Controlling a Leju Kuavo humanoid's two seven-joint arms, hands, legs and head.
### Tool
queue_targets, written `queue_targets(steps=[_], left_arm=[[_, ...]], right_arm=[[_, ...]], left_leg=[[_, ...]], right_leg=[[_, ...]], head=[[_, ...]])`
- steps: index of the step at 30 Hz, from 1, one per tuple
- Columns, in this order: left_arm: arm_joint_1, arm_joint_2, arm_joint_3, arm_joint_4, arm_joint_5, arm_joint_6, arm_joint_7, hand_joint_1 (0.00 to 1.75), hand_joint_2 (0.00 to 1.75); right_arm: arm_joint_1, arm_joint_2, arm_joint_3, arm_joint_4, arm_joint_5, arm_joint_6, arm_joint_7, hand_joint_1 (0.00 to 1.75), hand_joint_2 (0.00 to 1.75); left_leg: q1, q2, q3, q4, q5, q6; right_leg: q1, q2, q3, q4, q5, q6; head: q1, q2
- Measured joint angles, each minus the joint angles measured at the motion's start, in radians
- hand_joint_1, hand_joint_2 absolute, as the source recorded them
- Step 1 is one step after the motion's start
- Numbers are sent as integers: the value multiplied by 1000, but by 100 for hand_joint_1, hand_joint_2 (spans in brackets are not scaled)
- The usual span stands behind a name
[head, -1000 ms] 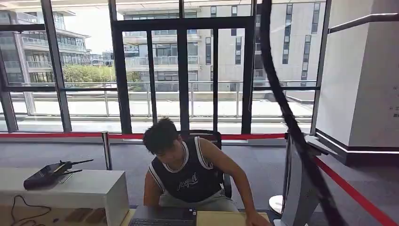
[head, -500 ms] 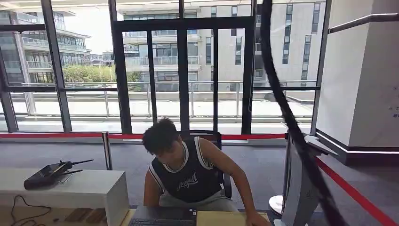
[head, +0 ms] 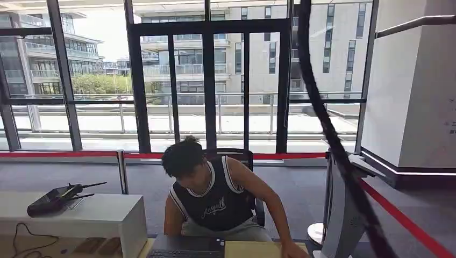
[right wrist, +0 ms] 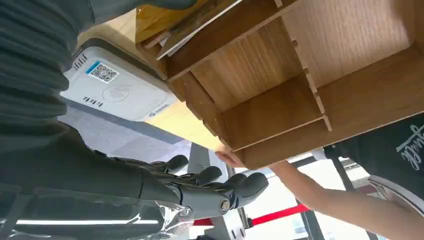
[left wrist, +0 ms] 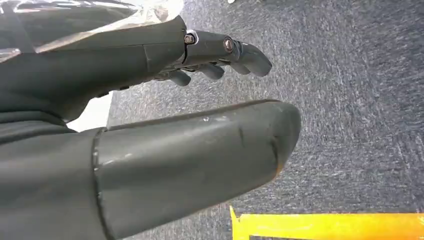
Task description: Pass the card to the sensor for recognition and then transmit it.
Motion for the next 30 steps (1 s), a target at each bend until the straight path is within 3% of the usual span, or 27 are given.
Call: queue_targets(steps=[30], left_arm=[[0, 0, -16, 0, 5, -1, 0, 0, 0]], right_arm=[[-10, 24, -1, 107, -3, -10, -12, 0, 175]], left_leg=[[0, 0, 0, 0, 0, 0]], right_leg=[[0, 0, 0, 0, 0, 0]], head=[[0, 0]])
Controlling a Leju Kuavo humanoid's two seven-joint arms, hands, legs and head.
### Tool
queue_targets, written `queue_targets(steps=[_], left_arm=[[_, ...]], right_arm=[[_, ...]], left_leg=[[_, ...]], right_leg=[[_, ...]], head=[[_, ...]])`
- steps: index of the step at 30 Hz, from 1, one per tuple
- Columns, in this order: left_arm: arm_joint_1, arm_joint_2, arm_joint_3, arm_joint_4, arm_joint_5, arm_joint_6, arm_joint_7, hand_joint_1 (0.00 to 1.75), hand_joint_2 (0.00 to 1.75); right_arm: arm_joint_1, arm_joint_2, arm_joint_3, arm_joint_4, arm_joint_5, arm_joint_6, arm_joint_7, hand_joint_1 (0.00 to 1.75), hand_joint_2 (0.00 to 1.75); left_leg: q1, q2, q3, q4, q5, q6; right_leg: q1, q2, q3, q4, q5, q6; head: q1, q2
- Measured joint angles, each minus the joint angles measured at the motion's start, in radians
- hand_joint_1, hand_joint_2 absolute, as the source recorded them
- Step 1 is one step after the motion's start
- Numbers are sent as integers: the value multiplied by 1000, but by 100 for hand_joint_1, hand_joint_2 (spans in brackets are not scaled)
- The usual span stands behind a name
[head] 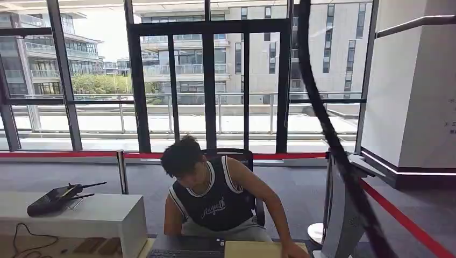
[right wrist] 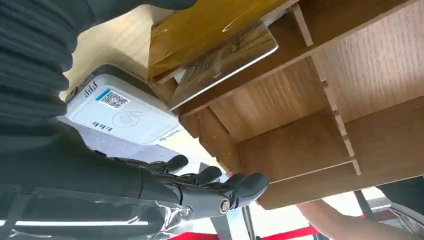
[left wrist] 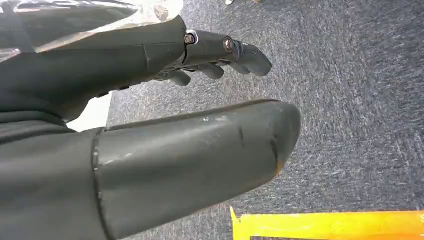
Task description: Pass the card to the sensor for recognition and then transmit it.
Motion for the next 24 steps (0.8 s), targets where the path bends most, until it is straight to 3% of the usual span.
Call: queue_targets(steps=[11, 12, 13, 14, 20, 21, 23, 24], left_arm=[[0, 0, 0, 0, 0, 1, 0, 0, 0], [0, 0, 0, 0, 0, 1, -1, 0, 0], [0, 0, 0, 0, 0, 1, -3, 0, 0], [0, 0, 0, 0, 0, 1, -3, 0, 0], [0, 0, 0, 0, 1, 1, -3, 0, 0], [0, 0, 0, 0, 1, 1, -3, 0, 0], [0, 0, 0, 0, 1, 1, -3, 0, 0], [0, 0, 0, 0, 1, 1, -3, 0, 0]], right_arm=[[-7, 6, 0, 11, 0, -8, -10, 0, 175], [-8, 7, 0, 13, 0, -8, -10, 19, 175], [-9, 8, 0, 14, 0, -8, -10, 70, 175], [-9, 8, 0, 14, -1, -8, -10, 93, 175], [-9, 8, 0, 14, -7, -8, -13, 93, 175], [-9, 8, 0, 14, -7, -8, -13, 150, 175], [-9, 8, 0, 15, -7, -8, -13, 175, 175], [-9, 8, 0, 15, -9, -7, -15, 175, 175]], left_leg=[[0, 0, 0, 0, 0, 0], [0, 0, 0, 0, 0, 0], [0, 0, 0, 0, 0, 0], [0, 0, 0, 0, 0, 0], [0, 0, 0, 0, 0, 0], [0, 0, 0, 0, 0, 0], [0, 0, 0, 0, 0, 0], [0, 0, 0, 0, 0, 0]], right_leg=[[0, 0, 0, 0, 0, 0], [0, 0, 0, 0, 0, 0], [0, 0, 0, 0, 0, 0], [0, 0, 0, 0, 0, 0], [0, 0, 0, 0, 0, 0], [0, 0, 0, 0, 0, 0], [0, 0, 0, 0, 0, 0], [0, 0, 0, 0, 0, 0]], head=[[0, 0], [0, 0], [0, 0], [0, 0], [0, 0], [0, 0], [0, 0], [0, 0]])
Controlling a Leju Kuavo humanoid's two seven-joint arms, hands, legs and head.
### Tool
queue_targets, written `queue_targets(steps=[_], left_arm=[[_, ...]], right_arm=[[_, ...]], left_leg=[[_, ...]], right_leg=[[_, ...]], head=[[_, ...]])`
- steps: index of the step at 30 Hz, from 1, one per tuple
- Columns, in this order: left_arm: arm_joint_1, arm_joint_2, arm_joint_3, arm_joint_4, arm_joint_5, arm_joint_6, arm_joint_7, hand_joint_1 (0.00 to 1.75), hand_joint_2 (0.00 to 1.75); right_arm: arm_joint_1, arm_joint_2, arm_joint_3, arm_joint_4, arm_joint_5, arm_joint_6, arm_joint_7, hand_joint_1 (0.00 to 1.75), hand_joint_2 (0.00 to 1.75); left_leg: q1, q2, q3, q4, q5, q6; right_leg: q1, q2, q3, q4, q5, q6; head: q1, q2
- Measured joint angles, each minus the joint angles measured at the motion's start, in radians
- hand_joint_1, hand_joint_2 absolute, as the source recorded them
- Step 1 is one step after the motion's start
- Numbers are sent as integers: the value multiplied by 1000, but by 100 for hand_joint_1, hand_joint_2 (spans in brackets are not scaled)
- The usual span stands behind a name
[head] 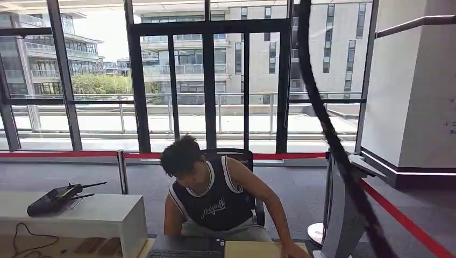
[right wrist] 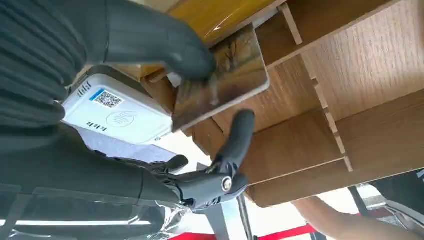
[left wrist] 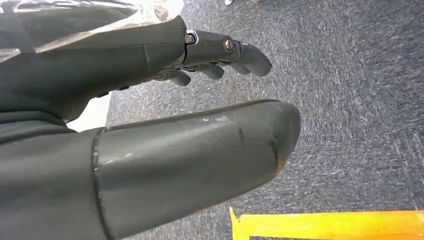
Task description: Pass the card to the sensor for recognition and then transmit it.
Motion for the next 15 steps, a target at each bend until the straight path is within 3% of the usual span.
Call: queue_targets(steps=[15], left_arm=[[0, -1, -16, 0, 3, 2, 6, 0, 0]], right_arm=[[-13, 6, -2, 24, -24, 0, -18, 175, 175]], left_leg=[[0, 0, 0, 0, 0, 0]], right_leg=[[0, 0, 0, 0, 0, 0]], head=[[0, 0]])
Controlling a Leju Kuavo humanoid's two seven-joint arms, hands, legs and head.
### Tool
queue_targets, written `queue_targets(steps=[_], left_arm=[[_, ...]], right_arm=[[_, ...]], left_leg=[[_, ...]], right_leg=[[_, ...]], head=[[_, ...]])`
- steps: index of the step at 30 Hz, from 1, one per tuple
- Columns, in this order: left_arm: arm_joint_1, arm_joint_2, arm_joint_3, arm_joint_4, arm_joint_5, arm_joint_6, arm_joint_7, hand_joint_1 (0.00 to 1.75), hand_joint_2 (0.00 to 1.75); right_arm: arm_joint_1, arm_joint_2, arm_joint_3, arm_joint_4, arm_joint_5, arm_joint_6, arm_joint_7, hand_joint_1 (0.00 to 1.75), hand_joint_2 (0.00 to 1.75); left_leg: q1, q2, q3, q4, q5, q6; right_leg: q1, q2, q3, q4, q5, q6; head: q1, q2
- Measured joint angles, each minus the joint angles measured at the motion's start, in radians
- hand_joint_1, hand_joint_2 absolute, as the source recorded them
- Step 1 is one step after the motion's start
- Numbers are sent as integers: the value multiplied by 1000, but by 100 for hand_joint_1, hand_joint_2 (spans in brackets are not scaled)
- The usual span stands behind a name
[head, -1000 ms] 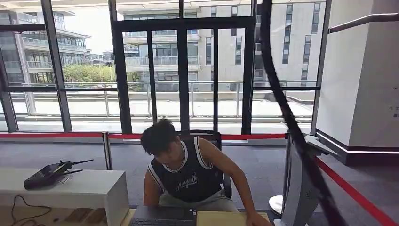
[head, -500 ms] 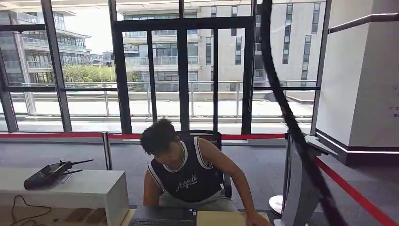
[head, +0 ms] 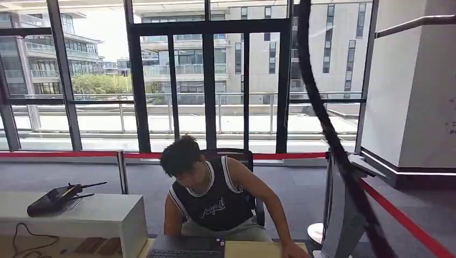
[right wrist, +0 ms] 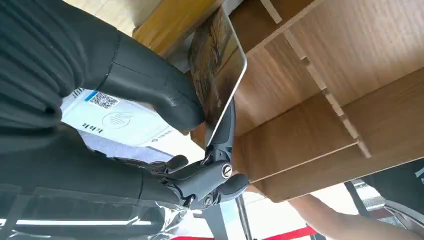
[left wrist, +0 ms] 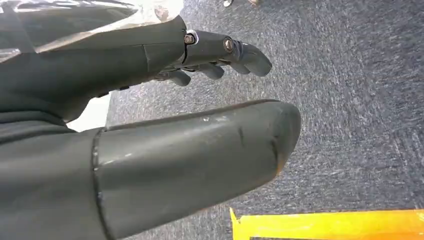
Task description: Pass the card to the sensor for recognition and then transmit it.
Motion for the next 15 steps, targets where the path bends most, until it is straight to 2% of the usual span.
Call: queue_targets(steps=[4, 9, 15], left_arm=[[0, -1, -6, 0, 1, 0, 4, 0, 0], [0, -2, -8, 0, 3, 0, -3, 0, 0], [0, -2, -13, 0, 10, 0, -6, 0, 0]], right_arm=[[0, 3, 0, 5, 3, -14, 0, 175, 175], [-2, 5, -2, 0, -5, -71, 0, 175, 175], [-8, 0, -25, -75, -23, -121, 11, 175, 175]], left_leg=[[0, 0, 0, 0, 0, 0], [0, 0, 0, 0, 0, 0], [0, 0, 0, 0, 0, 0]], right_leg=[[0, 0, 0, 0, 0, 0], [0, 0, 0, 0, 0, 0], [0, 0, 0, 0, 0, 0]], head=[[0, 0], [0, 0], [-1, 0]])
